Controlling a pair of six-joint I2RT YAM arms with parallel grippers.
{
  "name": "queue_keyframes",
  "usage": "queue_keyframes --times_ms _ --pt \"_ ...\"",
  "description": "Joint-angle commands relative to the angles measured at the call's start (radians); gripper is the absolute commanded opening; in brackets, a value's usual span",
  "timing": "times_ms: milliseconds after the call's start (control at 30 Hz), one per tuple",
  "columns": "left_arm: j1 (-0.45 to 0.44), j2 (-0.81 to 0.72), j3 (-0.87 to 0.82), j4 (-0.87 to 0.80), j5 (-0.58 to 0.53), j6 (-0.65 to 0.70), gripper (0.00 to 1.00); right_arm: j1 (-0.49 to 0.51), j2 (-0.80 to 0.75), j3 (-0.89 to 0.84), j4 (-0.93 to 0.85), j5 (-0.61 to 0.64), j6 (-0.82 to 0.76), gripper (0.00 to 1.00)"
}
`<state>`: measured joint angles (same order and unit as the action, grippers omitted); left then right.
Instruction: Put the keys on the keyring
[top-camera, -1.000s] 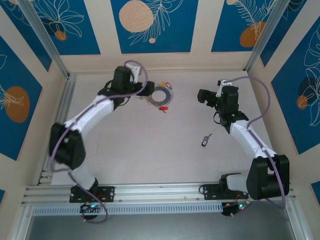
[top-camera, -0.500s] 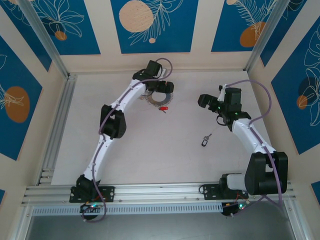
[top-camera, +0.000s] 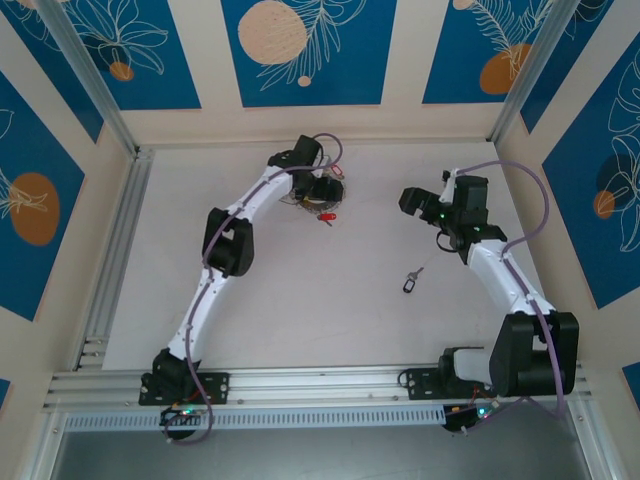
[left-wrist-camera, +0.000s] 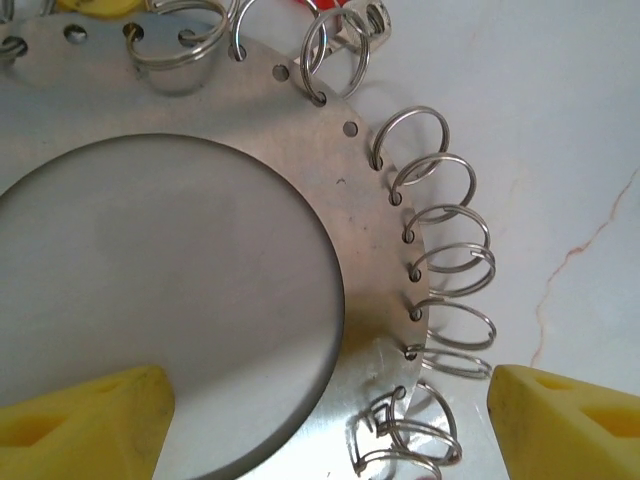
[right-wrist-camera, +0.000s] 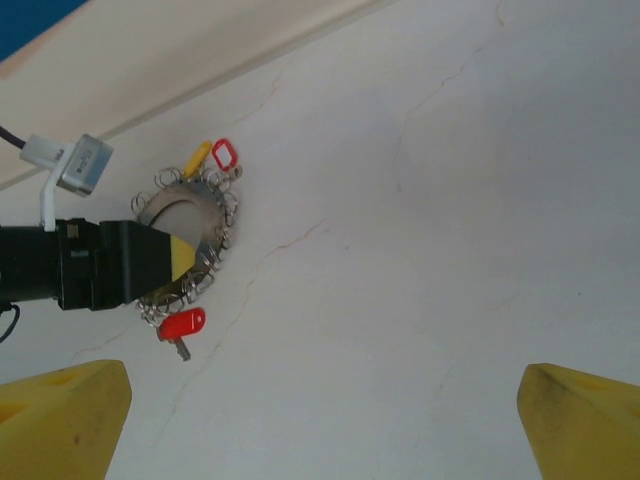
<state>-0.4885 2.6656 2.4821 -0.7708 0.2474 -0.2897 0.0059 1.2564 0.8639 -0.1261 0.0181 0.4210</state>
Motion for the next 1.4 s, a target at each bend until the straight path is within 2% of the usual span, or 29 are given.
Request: queue_keyframes --times_ms 0,200,300,500,700,867,967,1133,1233,1367 --pt "0.005 -0.039 -0.119 -0.019 0.016 -0.014 0.83 -0.007 -0.044 0.010 -0.022 -0.015 0.018 0.99" --pt "0.002 -0.104 -0.235 -0.014 0.013 0.011 0.82 -0.010 -0.046 0.015 -0.032 -0.028 0.022 0.99" --pt "0.001 -0.188 -0.378 0.047 0.019 0.001 0.82 -0.010 -0.052 0.007 -0.032 -0.047 0.031 0.99" --pt "-0.012 -0.433 -0.779 0.191 0.004 -0.019 0.82 0.006 -0.078 -0.020 -0.059 -0.090 0.032 1.00" --pt "-0.077 -0.717 -1.242 0.317 -0.001 -0.085 0.82 0.064 -0.122 -0.064 -0.109 -0.108 0.020 1.00" --pt "-0.183 -0.895 -1.529 0.445 0.134 -0.217 0.80 0.125 -0.155 -0.108 -0.138 -0.107 0.024 1.00" --pt "-0.215 -1.015 -1.574 0.411 0.126 -0.228 0.80 0.180 -0.157 -0.125 -0.144 -0.102 0.018 0.98" --pt "-0.198 -1.205 -1.541 0.245 0.035 -0.157 0.81 0.311 -0.107 -0.128 -0.136 -0.127 -0.023 0.94" --pt "-0.141 -1.271 -1.551 0.225 0.035 -0.140 0.81 0.400 -0.064 -0.150 -0.077 -0.175 -0.045 0.87" --pt "-0.016 -1.337 -1.618 0.301 0.098 -0.158 0.78 0.514 0.057 -0.111 -0.057 -0.154 -0.083 0.73"
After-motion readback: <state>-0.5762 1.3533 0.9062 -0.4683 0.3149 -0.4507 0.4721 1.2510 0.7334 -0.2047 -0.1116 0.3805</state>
